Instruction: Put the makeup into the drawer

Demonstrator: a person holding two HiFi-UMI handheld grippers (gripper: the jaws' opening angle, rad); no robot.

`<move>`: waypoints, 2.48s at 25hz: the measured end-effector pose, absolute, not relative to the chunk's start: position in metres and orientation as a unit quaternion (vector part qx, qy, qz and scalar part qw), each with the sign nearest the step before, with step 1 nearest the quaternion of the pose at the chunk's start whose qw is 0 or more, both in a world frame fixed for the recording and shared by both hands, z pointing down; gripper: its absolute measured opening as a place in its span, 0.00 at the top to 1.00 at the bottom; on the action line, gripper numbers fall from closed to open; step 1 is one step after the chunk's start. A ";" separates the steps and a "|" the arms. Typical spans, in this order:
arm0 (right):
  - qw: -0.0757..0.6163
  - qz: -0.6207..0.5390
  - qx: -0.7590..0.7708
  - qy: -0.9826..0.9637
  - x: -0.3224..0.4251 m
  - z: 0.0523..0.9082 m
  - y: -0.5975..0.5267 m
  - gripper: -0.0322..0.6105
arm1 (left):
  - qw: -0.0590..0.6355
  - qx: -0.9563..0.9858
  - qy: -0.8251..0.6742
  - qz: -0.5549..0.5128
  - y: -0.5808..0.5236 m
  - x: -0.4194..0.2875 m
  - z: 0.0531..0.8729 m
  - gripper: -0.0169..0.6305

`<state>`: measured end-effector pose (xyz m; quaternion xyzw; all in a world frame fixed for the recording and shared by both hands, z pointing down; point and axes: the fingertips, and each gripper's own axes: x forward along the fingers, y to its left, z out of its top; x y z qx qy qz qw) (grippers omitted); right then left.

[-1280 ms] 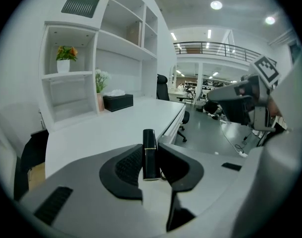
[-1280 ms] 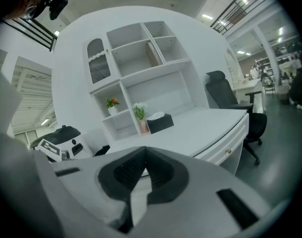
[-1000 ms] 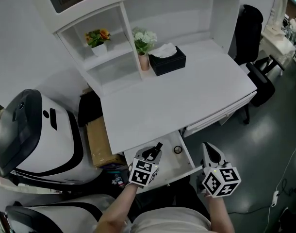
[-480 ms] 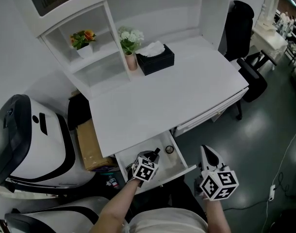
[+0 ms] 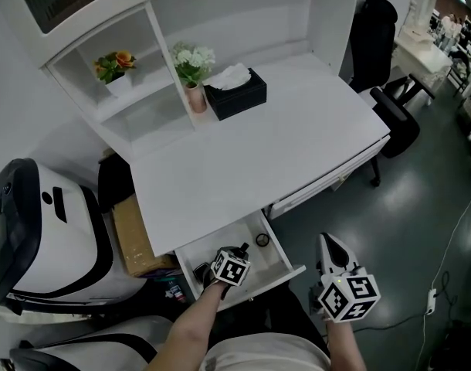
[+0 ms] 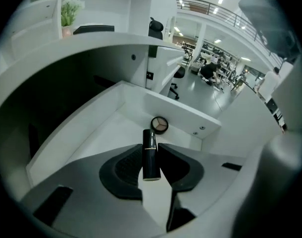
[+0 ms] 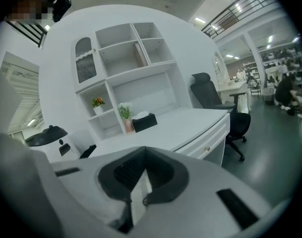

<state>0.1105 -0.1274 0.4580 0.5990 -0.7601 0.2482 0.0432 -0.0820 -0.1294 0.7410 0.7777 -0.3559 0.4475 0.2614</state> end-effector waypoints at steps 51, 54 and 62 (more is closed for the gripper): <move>0.051 0.268 0.567 -0.777 0.117 0.468 -0.132 0.95 | 0.312 0.707 -0.360 0.523 -0.118 -0.092 0.788 0.77; 0.047 0.263 0.562 -0.783 0.111 0.464 -0.133 0.95 | 0.305 0.719 -0.393 0.486 -0.135 -0.093 0.761 0.81; 0.031 0.252 0.553 -0.793 0.097 0.454 -0.135 0.95 | 0.292 0.761 -0.446 0.369 -0.163 -0.092 0.673 0.85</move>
